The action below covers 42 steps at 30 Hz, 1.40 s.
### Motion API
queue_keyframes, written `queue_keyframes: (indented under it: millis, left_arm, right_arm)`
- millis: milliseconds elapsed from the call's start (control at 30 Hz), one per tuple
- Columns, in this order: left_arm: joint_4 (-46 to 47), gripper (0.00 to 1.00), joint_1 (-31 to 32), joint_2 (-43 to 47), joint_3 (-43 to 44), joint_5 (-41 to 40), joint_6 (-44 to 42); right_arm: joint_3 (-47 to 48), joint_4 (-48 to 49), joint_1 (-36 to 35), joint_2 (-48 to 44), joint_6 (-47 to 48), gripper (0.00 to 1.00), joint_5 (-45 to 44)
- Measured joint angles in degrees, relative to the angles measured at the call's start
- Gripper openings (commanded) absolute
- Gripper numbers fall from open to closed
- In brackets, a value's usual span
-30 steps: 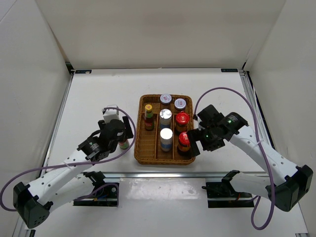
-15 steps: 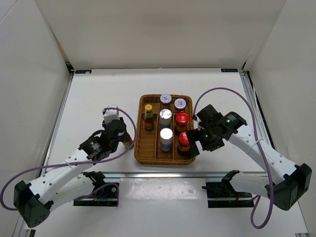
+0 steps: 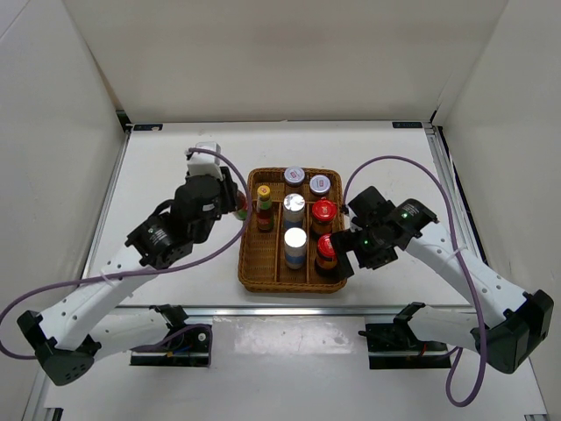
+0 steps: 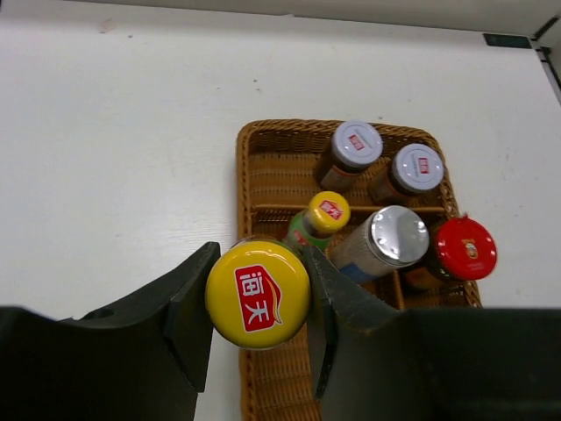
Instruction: Organize the condiment bottles
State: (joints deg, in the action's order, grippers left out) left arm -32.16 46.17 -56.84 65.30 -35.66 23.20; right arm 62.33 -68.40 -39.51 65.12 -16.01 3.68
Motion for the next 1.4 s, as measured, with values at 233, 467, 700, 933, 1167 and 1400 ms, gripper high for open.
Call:
queue_keyframes:
  millis: [233, 467, 700, 933, 1167, 1400]
  left_arm:
    - [3.3, 0.11, 4.6, -2.9, -2.4, 0.9, 0.2]
    - [8.2, 0.11, 7.9, -6.6, -10.0, 2.6, 1.6]
    - [13.5, 0.11, 7.9, -10.4, -13.6, 3.5, 1.4]
    - [15.8, 0.39, 8.0, -11.2, -16.1, 3.6, 1.3]
    - [17.5, 0.75, 8.0, -10.9, -17.1, 3.9, 1.0]
    - [12.5, 1.00, 8.0, -9.7, -10.9, 1.9, 0.7]
  right_arm:
    - [0.0, 0.0, 0.0, 0.0, 0.0, 1.00, 0.2]
    - [0.0, 0.0, 0.0, 0.0, 0.0, 1.00, 0.2]
    - [0.0, 0.0, 0.0, 0.0, 0.0, 1.00, 0.2]
    - [0.0, 0.0, 0.0, 0.0, 0.0, 1.00, 0.2]
    - [0.0, 0.0, 0.0, 0.0, 0.0, 1.00, 0.1]
    - [0.0, 0.0, 0.0, -0.4, 0.0, 1.00, -0.6]
